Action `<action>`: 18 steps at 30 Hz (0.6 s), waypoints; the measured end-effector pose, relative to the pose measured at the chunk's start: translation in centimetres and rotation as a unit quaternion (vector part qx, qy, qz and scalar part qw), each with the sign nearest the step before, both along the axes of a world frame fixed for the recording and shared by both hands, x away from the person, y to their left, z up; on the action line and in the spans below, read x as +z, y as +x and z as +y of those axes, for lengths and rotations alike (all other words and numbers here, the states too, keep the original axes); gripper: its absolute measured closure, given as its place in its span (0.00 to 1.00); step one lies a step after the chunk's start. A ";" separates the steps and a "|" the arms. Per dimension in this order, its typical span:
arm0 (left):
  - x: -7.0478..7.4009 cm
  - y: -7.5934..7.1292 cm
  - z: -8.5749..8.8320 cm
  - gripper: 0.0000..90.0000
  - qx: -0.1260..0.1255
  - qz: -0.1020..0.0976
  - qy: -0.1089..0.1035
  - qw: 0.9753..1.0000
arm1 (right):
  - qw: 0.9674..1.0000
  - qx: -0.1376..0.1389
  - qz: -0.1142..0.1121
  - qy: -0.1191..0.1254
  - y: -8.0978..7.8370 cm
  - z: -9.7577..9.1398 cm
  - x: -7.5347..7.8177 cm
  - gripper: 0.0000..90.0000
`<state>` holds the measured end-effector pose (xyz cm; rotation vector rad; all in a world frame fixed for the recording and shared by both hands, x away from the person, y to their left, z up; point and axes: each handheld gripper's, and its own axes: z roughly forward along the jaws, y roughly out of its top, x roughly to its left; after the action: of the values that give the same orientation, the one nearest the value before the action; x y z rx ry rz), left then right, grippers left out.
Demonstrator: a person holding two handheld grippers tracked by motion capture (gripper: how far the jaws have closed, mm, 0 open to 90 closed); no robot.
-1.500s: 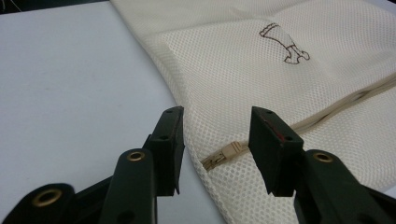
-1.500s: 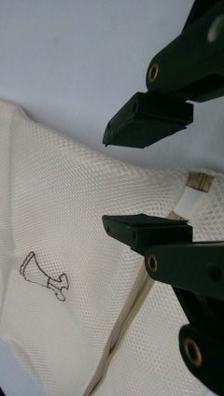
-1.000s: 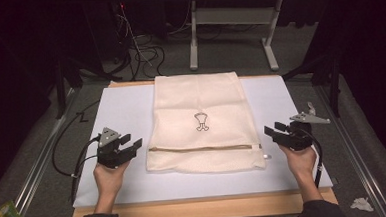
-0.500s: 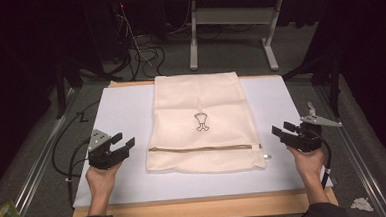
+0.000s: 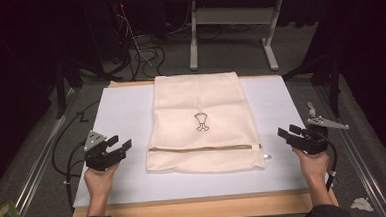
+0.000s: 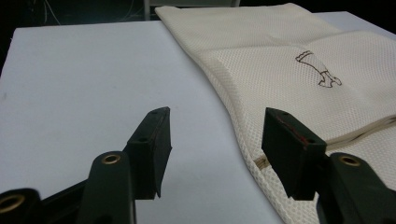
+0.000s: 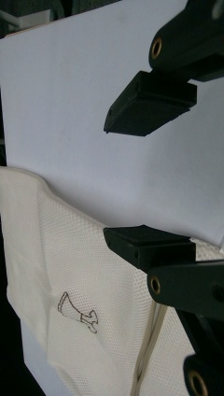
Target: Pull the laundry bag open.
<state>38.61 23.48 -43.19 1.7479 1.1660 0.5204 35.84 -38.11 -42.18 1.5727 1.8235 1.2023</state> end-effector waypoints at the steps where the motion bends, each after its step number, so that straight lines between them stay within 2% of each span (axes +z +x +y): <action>1: -0.1 0.1 0.0 0.48 0.001 0.004 0.000 1.000 | 1.000 -0.002 0.002 0.001 0.0 -0.2 -0.1 0.49; 13: -0.7 0.5 0.2 0.47 0.009 0.022 0.000 1.000 | 1.000 -0.012 0.019 0.010 0.0 -0.6 -1.4 0.49; 18: -1.2 0.9 -0.1 0.47 0.011 0.027 -0.001 1.000 | 1.000 -0.003 0.020 0.018 0.1 -0.9 -2.0 0.49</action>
<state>39.50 23.42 -44.35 1.7578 1.2249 0.4884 35.95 -38.99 -44.20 1.6313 1.8305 1.2169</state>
